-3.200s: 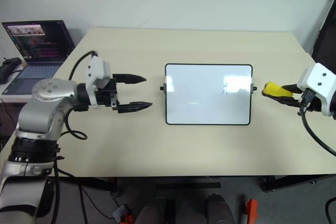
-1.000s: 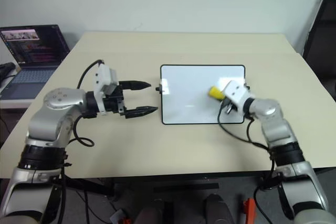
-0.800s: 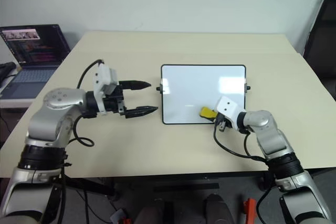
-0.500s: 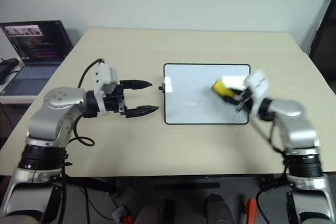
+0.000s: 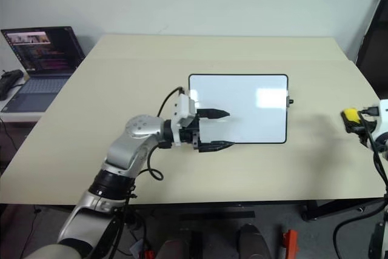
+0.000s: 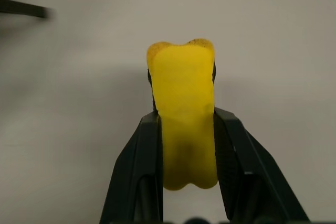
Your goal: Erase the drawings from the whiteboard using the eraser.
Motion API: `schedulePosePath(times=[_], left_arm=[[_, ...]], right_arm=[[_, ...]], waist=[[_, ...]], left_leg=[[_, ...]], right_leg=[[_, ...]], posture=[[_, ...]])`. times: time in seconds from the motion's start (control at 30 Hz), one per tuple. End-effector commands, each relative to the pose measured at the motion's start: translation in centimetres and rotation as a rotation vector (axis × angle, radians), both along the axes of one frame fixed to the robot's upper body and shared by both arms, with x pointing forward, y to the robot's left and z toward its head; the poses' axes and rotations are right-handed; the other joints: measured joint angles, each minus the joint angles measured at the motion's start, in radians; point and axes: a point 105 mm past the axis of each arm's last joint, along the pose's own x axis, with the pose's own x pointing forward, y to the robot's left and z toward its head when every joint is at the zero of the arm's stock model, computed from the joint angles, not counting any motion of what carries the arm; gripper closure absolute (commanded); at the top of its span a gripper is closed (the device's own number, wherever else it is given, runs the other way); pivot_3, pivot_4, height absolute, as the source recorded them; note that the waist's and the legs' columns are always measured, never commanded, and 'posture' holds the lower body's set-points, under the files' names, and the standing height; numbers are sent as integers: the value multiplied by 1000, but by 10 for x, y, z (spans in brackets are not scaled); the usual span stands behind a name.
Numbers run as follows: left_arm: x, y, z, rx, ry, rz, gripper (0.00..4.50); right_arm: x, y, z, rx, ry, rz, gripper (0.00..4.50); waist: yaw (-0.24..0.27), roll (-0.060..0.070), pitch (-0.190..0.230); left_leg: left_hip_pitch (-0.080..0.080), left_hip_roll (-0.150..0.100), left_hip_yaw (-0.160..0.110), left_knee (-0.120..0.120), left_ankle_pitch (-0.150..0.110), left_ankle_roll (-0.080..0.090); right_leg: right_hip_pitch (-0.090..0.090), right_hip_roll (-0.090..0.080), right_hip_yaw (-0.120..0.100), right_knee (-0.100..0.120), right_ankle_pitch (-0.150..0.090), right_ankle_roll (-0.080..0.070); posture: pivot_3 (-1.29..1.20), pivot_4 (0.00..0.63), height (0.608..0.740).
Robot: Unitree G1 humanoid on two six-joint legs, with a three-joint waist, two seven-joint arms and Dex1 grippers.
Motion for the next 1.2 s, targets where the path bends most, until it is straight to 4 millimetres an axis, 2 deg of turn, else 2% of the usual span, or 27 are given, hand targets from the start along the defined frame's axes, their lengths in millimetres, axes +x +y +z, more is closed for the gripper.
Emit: schedulePosePath(times=[0.03,0.23,0.5,0.53,0.6,0.77,0.8,0.83,0.93,1.0,1.07,1.2], left_arm=[[0,6,8,-11,-44,7,0],[3,15,5,-10,-32,52,0],[1,25,2,-2,-22,92,0],[2,26,3,-3,-23,95,0],[1,28,5,-4,-21,103,0],[9,47,10,-13,-30,184,0],[17,56,15,-37,-51,245,0],[26,65,21,-66,-76,312,0],[50,101,39,-181,-134,544,0],[65,134,47,-285,-156,748,0],[73,157,42,-328,-173,907,0],[79,162,14,-285,-172,1006,0]], right_arm=[[4,-9,8,-47,-6,-1,3545],[13,-4,-7,-48,42,53,3545],[20,-5,-8,-93,59,47,3545],[21,-6,-6,-94,52,42,2832],[22,-5,-3,-88,40,45,2383],[23,-6,10,-76,-12,61,588],[23,-8,18,-91,-45,55,195],[24,-8,27,-97,-87,58,19],[25,1,61,-92,-312,103,19],[25,21,64,-8,-449,129,19],[23,41,49,31,-502,154,19],[23,69,12,65,-486,159,19]], waist=[[-5,1,0],[-7,1,0],[-6,1,0],[-6,1,0],[-7,1,0],[-8,1,0],[-7,1,0],[-7,1,0],[-6,1,1],[-6,1,0],[-8,-2,-1],[1,-2,-1]], left_leg=[[0,0,0,-1,0,0],[-1,-1,0,0,0,0],[-1,-1,-1,0,0,0],[-1,-1,-1,0,0,0],[-1,-1,-1,0,0,0],[-1,-1,-1,0,0,0],[-1,-1,-1,0,0,0],[-1,-1,-1,0,0,0],[-1,-1,-2,0,0,0],[-1,-1,-2,0,0,0],[0,0,-3,-1,0,0],[0,-1,-4,0,0,0]], right_leg=[[0,0,0,0,0,0],[0,0,0,-1,-1,1],[0,-1,0,-1,-1,1],[1,-1,-1,-1,-1,1],[1,-1,0,-1,-1,1],[1,0,-1,-1,-1,1],[1,0,-1,-1,-1,1],[1,-1,-1,-1,-1,1],[1,-1,-1,-1,-1,1],[1,-1,-1,-1,-1,1],[1,0,-2,-1,-1,1],[2,-2,-2,0,0,2]], posture=[[0,150,740],[0,150,740],[0,150,740],[0,150,740],[0,150,740],[0,150,740],[0,150,740],[0,150,740],[0,150,740],[0,150,740],[0,150,740],[0,150,740]])
